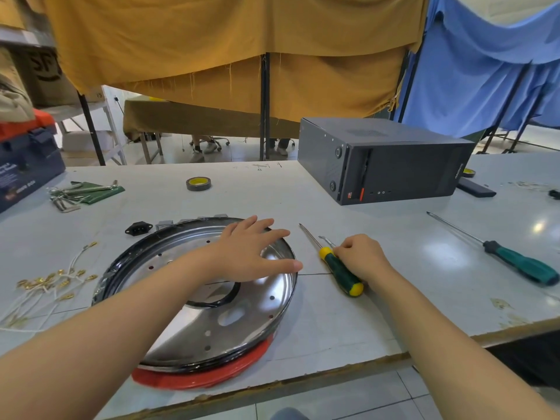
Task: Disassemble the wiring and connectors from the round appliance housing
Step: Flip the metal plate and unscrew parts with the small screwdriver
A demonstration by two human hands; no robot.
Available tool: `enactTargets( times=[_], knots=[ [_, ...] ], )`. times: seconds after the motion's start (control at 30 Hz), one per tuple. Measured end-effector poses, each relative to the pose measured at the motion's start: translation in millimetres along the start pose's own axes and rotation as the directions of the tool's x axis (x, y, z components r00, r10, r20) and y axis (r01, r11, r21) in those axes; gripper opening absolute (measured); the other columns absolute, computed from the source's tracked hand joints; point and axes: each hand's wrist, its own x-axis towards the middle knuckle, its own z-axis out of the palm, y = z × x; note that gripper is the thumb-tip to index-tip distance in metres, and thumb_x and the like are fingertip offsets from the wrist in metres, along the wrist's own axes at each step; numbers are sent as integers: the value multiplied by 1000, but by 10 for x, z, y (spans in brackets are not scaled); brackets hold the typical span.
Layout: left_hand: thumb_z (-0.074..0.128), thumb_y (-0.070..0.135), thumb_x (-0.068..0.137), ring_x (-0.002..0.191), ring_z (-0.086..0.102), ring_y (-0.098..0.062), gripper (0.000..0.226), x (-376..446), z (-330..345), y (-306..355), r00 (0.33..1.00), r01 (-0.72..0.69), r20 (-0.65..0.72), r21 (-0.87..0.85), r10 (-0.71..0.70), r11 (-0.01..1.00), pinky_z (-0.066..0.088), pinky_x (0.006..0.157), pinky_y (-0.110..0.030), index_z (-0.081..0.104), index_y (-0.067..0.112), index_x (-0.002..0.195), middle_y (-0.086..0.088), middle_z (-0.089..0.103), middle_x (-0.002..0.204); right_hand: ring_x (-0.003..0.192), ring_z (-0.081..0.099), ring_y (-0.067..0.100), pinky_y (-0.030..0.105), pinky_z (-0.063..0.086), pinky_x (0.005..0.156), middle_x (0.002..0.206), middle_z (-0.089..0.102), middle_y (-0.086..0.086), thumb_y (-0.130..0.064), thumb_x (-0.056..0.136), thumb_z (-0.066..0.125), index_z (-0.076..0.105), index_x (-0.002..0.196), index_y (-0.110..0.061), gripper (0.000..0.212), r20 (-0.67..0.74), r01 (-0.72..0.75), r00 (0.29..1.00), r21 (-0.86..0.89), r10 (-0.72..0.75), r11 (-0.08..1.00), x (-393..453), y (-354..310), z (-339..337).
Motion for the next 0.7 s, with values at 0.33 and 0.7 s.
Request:
enactTargets(
  times=[0.33, 0.7],
  knots=[
    [23, 86, 64, 146, -7, -21, 91, 13, -4, -8, 1000, -8, 3, 16, 8, 1000, -3, 115, -48, 13, 46, 145, 8, 1, 159, 89, 52, 20, 25, 43, 60, 97, 55, 3, -19, 95, 49, 67, 110, -12, 24, 79, 26, 997, 20, -27, 999, 31, 21, -35],
    [27, 83, 68, 146, -1, -19, 89, -36, -69, 30, 1000, -4, -19, -41, 4, 999, 2, 117, -46, 17, 42, 146, 7, 4, 159, 80, 54, 20, 35, 46, 71, 101, 64, 15, -26, 97, 46, 65, 101, 0, 32, -82, 74, 995, 135, -63, 988, 28, -49, -26]
  ],
)
